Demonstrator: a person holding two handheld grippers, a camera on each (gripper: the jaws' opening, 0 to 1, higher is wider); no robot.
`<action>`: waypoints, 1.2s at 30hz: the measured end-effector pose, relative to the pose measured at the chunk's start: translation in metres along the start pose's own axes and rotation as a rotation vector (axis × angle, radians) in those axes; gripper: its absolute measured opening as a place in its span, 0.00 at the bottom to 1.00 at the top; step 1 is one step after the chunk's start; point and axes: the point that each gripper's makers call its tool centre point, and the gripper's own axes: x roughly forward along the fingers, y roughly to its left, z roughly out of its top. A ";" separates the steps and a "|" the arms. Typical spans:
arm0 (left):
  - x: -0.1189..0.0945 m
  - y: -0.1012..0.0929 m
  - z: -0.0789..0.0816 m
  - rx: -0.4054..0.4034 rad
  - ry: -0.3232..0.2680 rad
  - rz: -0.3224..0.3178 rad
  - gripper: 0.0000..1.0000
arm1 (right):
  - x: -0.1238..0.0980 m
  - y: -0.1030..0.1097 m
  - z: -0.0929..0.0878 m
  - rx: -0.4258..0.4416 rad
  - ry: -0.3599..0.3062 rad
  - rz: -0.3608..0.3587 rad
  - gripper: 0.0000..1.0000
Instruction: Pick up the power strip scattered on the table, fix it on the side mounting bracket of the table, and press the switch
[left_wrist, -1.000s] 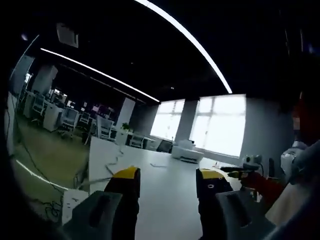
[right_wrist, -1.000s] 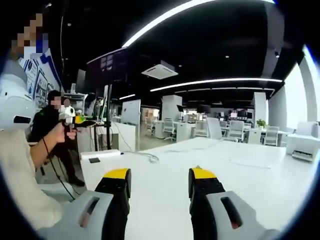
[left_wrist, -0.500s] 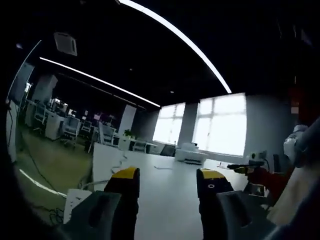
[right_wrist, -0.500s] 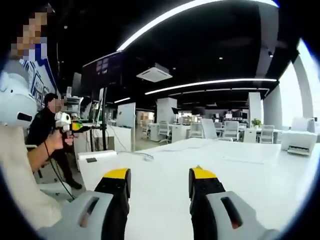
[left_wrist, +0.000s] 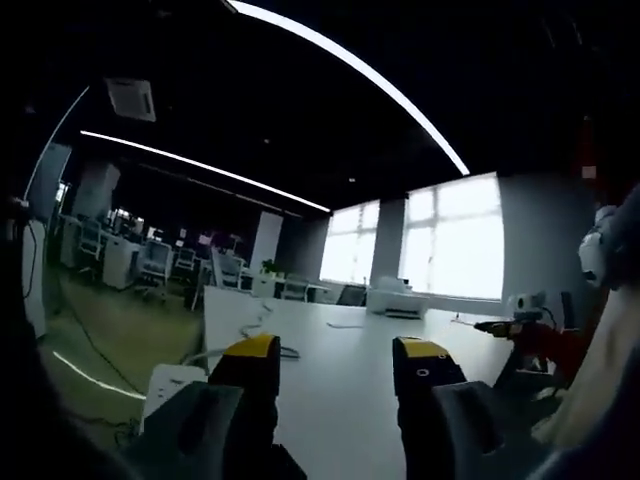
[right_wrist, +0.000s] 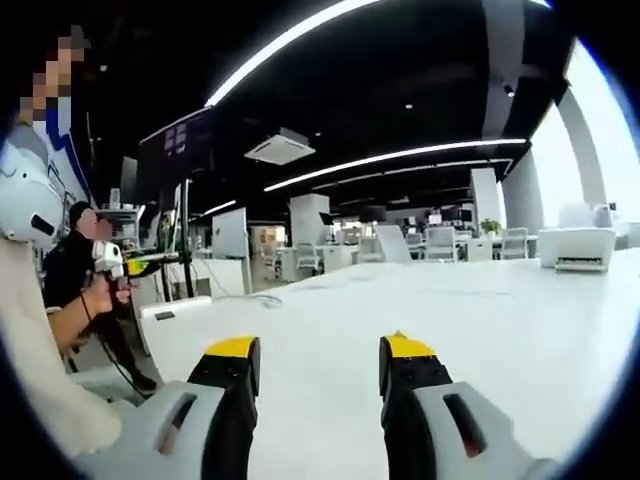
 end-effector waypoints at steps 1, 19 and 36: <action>-0.001 0.003 -0.001 0.002 0.002 0.003 0.50 | -0.001 -0.001 -0.001 -0.001 -0.002 -0.004 0.44; 0.001 0.010 -0.012 0.034 0.038 0.013 0.52 | -0.003 0.010 -0.002 -0.064 -0.005 0.035 0.44; -0.003 0.019 -0.011 0.001 0.074 0.060 0.56 | -0.004 0.015 0.012 -0.073 -0.029 0.044 0.43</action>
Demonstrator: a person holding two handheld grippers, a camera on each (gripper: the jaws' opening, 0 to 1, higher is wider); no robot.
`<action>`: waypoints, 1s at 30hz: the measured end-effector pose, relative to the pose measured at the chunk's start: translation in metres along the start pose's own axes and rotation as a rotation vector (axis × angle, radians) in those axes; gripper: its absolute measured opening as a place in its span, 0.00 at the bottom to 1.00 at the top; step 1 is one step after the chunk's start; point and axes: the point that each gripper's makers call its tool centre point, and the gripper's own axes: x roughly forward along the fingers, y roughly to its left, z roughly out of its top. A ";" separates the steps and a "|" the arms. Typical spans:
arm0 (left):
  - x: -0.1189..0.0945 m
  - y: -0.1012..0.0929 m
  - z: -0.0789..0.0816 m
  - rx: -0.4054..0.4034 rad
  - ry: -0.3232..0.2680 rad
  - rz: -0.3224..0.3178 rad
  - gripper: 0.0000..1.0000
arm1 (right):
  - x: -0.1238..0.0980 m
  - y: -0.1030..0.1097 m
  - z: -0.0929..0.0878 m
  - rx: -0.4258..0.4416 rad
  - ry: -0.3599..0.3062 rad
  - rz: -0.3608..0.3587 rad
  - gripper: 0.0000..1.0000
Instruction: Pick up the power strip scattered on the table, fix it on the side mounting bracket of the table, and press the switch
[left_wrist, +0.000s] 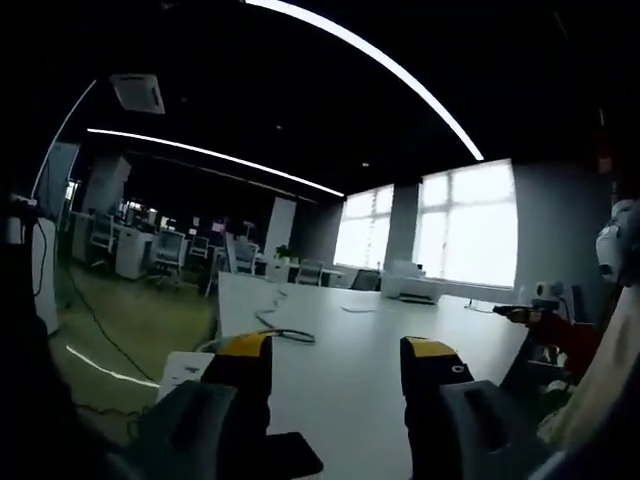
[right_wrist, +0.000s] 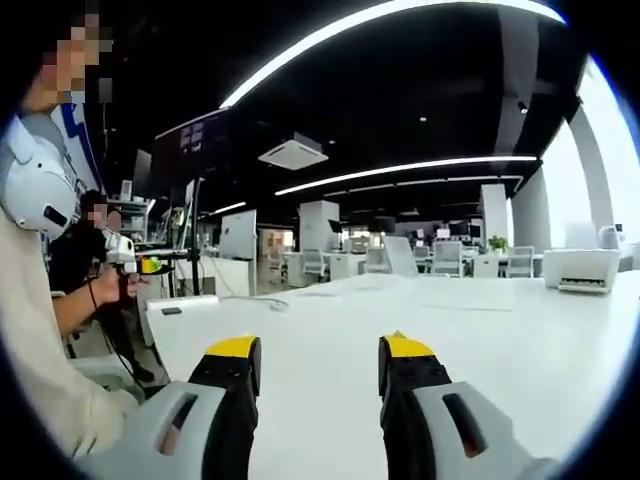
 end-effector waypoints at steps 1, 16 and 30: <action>-0.001 0.001 0.000 -0.001 0.004 0.005 0.56 | 0.000 -0.001 0.001 -0.002 0.000 -0.001 0.43; -0.019 0.035 0.011 -0.007 0.115 0.126 0.57 | 0.006 0.004 0.003 0.003 -0.008 0.010 0.43; -0.042 0.057 0.010 -0.032 0.217 0.206 0.62 | 0.010 0.008 0.005 0.005 -0.017 0.020 0.43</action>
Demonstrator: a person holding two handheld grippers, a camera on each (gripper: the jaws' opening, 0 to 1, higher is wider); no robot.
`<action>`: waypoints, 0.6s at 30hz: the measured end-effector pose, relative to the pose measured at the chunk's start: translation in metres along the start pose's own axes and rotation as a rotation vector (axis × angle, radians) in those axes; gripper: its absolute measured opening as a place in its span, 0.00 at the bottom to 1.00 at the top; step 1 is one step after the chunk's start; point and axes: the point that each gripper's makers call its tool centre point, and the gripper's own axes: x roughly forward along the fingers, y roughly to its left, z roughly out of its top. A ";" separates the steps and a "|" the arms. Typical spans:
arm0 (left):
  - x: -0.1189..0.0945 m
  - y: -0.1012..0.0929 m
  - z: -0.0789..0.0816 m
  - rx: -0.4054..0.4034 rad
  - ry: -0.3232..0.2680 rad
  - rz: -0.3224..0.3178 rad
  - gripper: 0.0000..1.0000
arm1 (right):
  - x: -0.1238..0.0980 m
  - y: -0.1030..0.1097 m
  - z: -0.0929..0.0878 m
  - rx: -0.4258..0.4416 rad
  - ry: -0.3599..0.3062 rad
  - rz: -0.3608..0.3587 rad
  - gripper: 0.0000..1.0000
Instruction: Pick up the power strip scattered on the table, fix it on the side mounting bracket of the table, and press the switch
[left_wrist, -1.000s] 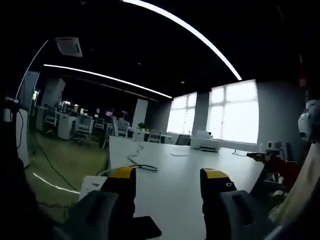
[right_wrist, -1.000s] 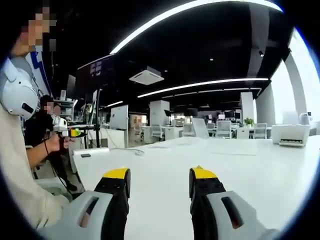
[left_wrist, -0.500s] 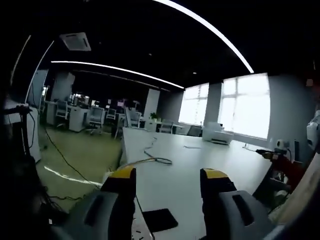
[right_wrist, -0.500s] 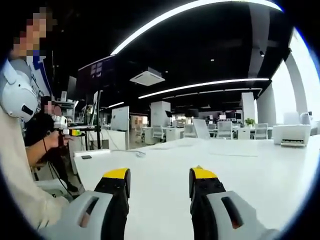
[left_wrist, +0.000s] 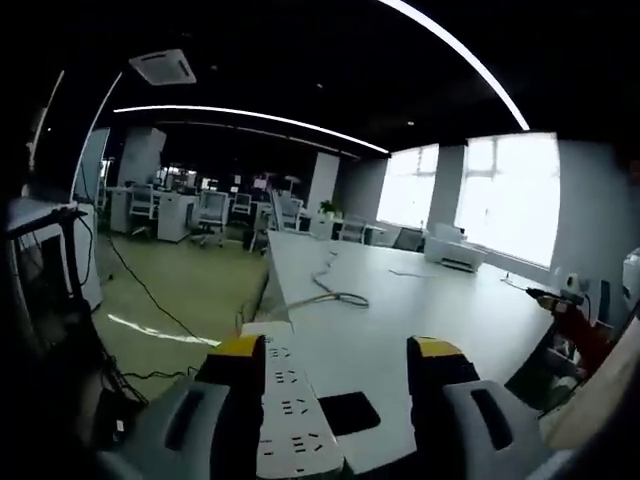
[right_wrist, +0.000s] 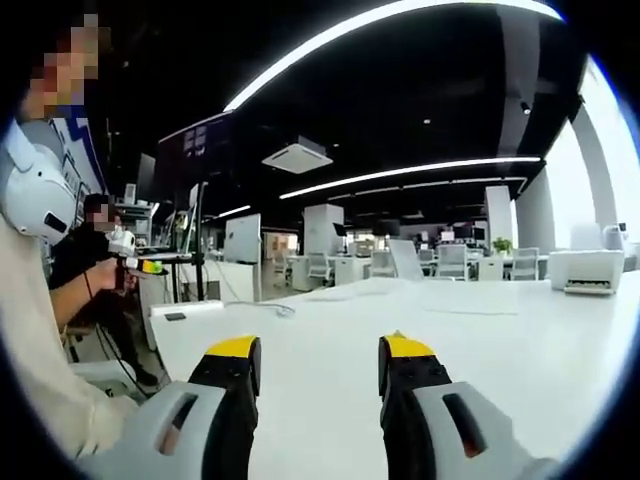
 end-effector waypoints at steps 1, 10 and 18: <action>-0.002 0.001 0.000 0.001 0.001 0.004 0.62 | 0.000 0.000 0.001 0.001 -0.001 0.001 0.43; -0.017 0.006 0.008 0.049 -0.001 0.036 0.63 | 0.006 0.003 0.003 0.001 -0.006 0.015 0.43; -0.026 0.010 0.016 0.058 0.029 0.063 0.63 | 0.013 0.008 0.000 -0.006 0.010 0.044 0.43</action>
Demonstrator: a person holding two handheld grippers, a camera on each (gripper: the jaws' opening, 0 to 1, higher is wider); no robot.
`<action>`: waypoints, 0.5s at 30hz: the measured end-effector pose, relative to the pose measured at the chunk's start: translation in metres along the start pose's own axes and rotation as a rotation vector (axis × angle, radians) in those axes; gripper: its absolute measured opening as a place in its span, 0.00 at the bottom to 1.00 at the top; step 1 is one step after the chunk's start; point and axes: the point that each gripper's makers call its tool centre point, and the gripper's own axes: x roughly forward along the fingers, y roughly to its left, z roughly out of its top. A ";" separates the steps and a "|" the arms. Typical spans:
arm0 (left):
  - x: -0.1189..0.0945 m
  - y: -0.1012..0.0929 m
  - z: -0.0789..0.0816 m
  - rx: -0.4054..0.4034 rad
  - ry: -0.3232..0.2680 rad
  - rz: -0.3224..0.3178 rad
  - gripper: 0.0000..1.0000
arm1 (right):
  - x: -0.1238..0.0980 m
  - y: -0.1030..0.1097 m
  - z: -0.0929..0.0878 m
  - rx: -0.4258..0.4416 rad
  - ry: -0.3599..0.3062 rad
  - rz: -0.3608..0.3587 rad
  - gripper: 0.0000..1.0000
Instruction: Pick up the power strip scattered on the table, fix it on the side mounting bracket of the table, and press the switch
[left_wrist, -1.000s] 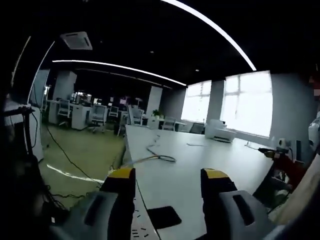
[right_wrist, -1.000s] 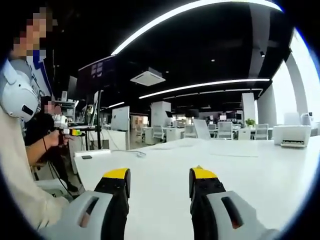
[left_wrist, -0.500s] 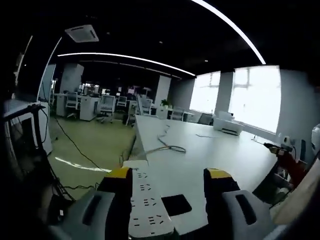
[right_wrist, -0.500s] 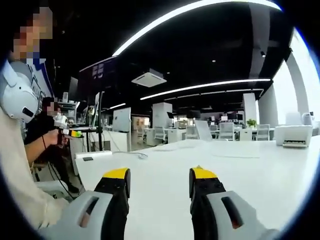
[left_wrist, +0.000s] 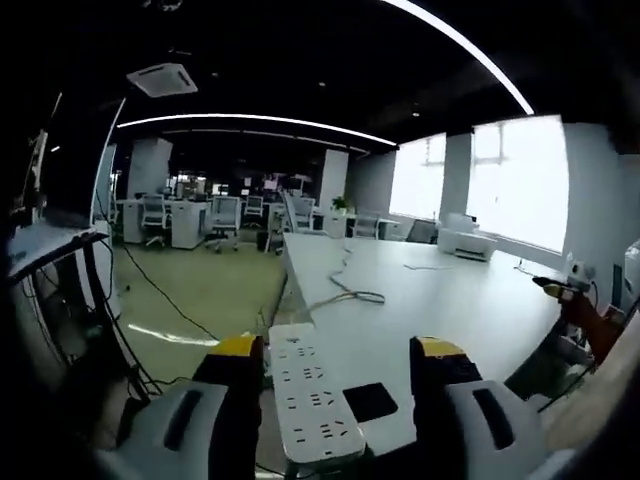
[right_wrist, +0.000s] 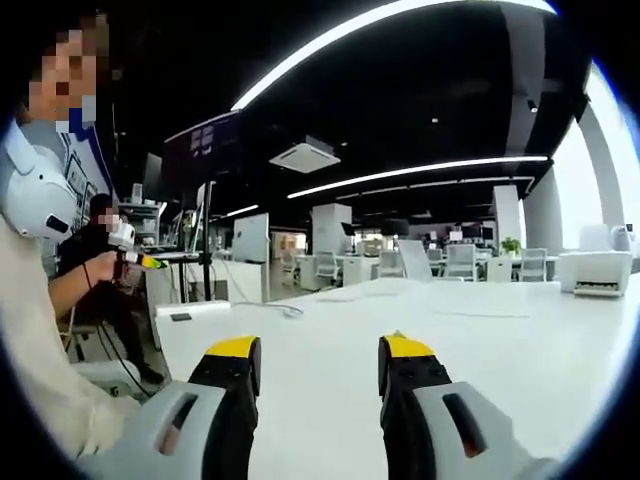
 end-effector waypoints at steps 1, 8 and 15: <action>0.000 0.001 0.001 -0.001 0.006 0.002 0.63 | 0.001 0.001 0.000 -0.003 0.002 0.004 0.43; -0.001 0.011 0.000 0.020 0.074 0.040 0.61 | 0.007 0.003 0.006 -0.005 -0.005 0.030 0.43; 0.002 0.014 -0.008 0.025 0.164 0.042 0.60 | 0.015 0.010 0.008 -0.018 0.004 0.061 0.43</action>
